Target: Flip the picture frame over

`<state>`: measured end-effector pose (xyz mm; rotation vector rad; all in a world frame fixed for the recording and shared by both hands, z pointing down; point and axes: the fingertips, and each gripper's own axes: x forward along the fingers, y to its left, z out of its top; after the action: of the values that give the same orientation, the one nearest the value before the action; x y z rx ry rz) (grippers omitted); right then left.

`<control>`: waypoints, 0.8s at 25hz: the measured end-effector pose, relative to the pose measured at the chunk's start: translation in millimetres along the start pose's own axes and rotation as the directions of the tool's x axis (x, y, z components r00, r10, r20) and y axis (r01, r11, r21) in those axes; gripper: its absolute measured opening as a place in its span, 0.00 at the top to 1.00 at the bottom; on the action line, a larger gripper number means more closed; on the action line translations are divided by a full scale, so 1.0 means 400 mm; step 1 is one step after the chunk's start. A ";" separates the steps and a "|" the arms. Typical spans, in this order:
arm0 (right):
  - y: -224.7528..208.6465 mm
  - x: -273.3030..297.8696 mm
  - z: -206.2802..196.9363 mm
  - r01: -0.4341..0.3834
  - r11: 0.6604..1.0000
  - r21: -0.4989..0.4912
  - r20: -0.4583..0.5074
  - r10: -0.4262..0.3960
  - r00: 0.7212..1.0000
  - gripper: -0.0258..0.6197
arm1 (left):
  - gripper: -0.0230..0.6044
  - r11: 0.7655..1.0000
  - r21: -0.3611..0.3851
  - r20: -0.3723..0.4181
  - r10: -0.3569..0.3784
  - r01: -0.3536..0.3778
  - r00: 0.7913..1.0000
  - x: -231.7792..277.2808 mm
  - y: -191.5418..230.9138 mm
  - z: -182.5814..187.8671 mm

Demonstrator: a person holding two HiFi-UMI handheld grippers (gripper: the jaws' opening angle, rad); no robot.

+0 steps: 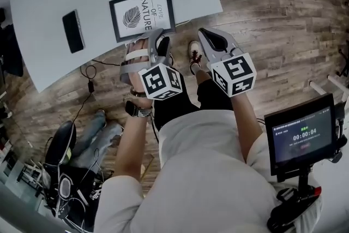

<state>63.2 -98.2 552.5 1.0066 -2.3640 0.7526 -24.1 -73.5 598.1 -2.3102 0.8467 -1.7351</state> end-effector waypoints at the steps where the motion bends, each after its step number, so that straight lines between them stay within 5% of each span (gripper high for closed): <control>1: -0.004 0.020 -0.014 -0.005 1.000 0.000 -0.006 0.005 1.000 0.96 | 0.75 1.000 0.017 -0.003 0.010 -0.010 1.000 0.023 -0.004 -0.007; 7: 0.000 0.067 -0.072 -0.034 0.999 0.014 -0.029 0.034 0.999 0.96 | 0.73 0.990 0.124 -0.016 0.073 -0.070 0.997 0.096 -0.028 -0.031; 20: 0.014 0.003 -0.073 -0.067 0.998 0.016 -0.040 0.067 0.997 0.96 | 0.71 0.961 0.157 -0.006 0.233 -0.230 0.972 0.067 0.004 0.004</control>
<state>63.8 -76.8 573.3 0.9140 -2.3710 0.8090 -18.5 -88.7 619.6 -2.0060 0.9096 -1.6681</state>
